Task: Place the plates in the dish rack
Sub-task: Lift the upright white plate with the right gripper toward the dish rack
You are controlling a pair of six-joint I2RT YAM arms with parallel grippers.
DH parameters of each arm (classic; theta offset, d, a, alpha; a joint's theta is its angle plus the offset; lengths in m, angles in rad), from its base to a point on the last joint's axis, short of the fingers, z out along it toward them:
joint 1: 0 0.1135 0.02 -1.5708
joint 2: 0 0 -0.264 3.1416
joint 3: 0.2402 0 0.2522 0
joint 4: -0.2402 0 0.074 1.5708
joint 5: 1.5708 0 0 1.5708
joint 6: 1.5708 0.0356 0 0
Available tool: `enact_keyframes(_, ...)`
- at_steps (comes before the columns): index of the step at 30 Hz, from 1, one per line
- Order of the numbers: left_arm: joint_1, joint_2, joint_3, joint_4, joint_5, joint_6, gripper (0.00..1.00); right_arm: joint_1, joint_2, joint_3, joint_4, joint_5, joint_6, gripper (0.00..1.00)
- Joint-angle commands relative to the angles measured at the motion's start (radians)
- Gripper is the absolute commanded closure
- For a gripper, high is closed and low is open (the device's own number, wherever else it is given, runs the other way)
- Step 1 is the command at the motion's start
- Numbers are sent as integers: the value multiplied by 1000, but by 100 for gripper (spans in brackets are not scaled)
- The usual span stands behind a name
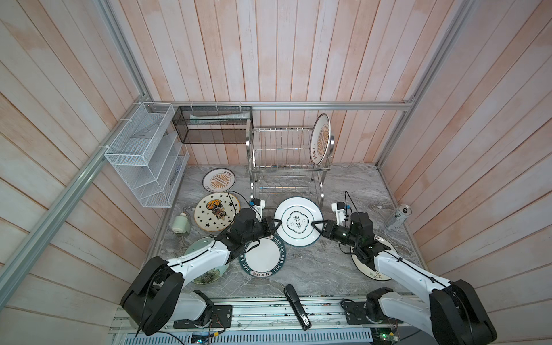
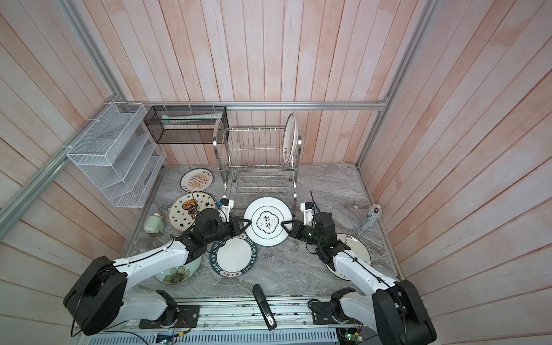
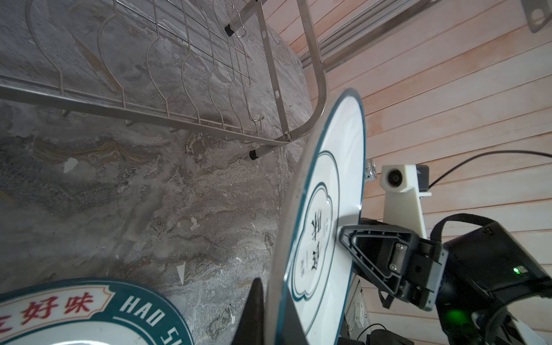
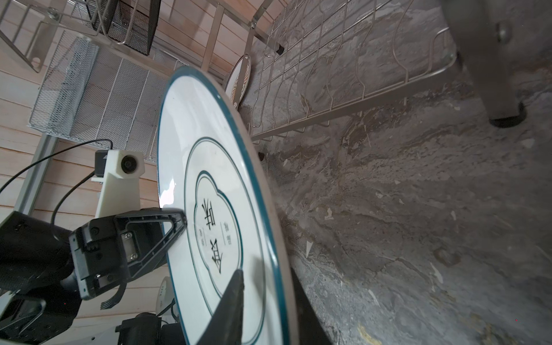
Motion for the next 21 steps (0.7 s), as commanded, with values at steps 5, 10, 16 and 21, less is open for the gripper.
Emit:
enact_keyframes(5,-9,-20,-10,20,9,11,100,26,-17,38,32,-44,-19,100)
enact_keyframes(10,-9,-29,2,-20,-7,12,70,26,-48,83,-72,15,-88,100)
enact_keyframes(16,-9,-57,20,-77,-26,34,56,24,-120,186,-260,128,-232,100)
enact_keyframes(21,-8,-98,76,-236,-90,101,52,25,-165,279,-396,193,-330,100)
